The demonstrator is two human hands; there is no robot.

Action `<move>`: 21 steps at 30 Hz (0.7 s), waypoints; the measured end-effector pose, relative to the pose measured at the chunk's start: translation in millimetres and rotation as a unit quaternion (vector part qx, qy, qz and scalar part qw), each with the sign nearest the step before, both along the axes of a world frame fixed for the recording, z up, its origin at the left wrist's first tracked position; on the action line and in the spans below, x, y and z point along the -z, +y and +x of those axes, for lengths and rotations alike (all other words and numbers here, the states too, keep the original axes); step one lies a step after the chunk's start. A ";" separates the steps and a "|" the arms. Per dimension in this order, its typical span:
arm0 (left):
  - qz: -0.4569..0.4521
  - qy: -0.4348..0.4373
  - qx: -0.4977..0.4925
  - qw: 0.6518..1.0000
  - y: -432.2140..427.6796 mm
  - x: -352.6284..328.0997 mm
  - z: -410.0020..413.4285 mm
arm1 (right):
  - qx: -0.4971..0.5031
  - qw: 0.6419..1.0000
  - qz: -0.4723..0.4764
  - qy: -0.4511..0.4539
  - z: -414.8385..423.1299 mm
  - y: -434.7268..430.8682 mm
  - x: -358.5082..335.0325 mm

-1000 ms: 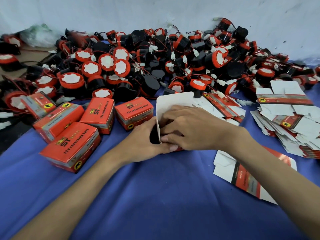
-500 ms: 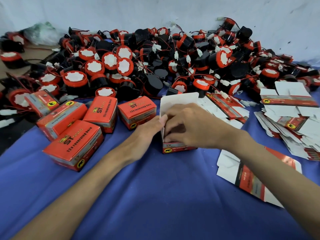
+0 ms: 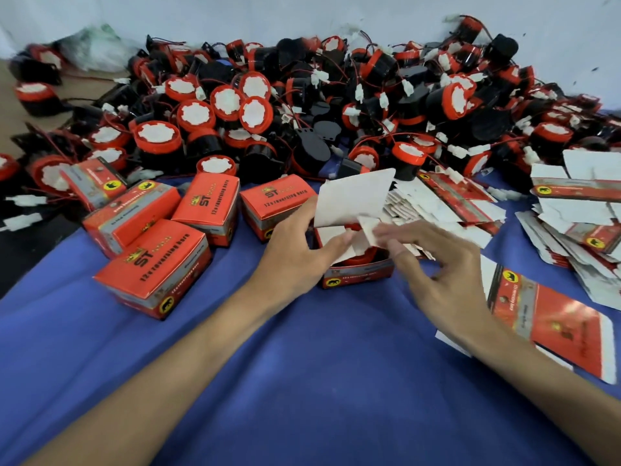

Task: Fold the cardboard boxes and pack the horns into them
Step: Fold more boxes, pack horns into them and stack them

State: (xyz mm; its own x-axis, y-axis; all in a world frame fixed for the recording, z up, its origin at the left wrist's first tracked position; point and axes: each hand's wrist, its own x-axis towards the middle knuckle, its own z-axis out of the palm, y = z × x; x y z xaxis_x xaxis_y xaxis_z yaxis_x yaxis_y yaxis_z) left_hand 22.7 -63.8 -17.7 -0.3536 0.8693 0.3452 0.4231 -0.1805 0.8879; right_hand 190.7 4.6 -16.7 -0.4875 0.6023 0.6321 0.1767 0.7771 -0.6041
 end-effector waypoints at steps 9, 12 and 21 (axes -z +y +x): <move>0.072 0.106 0.008 0.992 -0.4 -4.1 -2.7 | -0.088 0.972 -0.215 0.046 1.2 0.8 -7.9; 0.080 0.159 0.012 0.984 -4.0 -3.2 -6.8 | -0.089 0.977 -0.190 0.023 3.2 -0.6 -3.0; 0.076 0.308 0.041 0.948 -11.7 -5.2 -17.1 | -0.056 0.988 -0.147 -0.008 -0.3 -3.1 -3.0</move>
State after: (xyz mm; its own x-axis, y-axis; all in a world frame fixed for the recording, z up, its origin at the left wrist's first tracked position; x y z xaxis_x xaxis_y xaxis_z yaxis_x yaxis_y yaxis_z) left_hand 5.5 -75.5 -12.6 0.0213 0.8093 0.5871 0.8319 -0.3401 0.4386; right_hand 190.4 1.5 -13.7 -0.5696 0.7003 0.4302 0.1107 0.5841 -0.8041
